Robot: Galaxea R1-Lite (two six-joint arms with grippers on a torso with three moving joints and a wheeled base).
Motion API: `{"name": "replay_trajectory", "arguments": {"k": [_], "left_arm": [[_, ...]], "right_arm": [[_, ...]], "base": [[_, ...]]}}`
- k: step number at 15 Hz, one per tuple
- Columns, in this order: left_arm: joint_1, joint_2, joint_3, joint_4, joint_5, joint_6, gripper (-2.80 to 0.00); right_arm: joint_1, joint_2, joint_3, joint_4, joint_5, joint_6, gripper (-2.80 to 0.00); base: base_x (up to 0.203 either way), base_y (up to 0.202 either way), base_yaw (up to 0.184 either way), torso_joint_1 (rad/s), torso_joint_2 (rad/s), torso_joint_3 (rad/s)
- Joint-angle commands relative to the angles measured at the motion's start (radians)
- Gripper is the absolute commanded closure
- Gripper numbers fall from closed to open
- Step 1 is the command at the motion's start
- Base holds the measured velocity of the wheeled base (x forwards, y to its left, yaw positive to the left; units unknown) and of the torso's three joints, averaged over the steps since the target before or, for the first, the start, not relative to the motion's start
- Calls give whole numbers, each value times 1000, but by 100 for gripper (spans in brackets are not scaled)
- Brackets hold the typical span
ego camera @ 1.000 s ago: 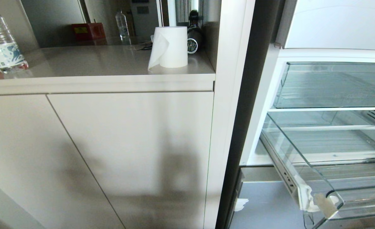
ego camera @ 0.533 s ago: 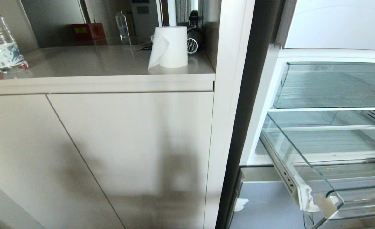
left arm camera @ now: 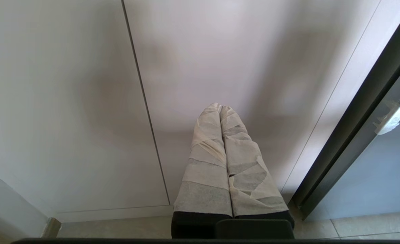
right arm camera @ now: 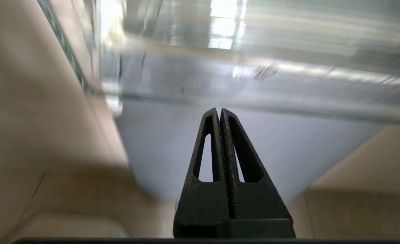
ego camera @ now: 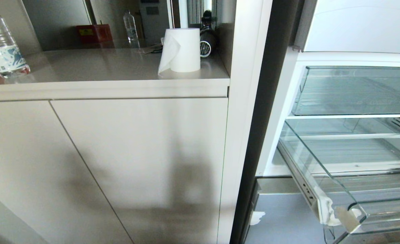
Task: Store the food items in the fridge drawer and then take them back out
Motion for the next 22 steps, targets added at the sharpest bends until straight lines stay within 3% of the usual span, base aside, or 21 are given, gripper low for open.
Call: {"name": "replay_trajectory", "arguments": {"k": [1,12,22], "left_arm": [[0,0,0,0,1,0,0],[0,0,0,0,1,0,0],[0,0,0,0,0,0,0]], "right_arm": [[-7,-111,0,2,1,3,0],[-10,-109,2,1,0,22,0],[-10,-109,2,-2,-6,64,0]], "base": [[0,0,0,0,0,0],[0,0,0,0,0,0],[1,8,-165,1,2,2]]}}
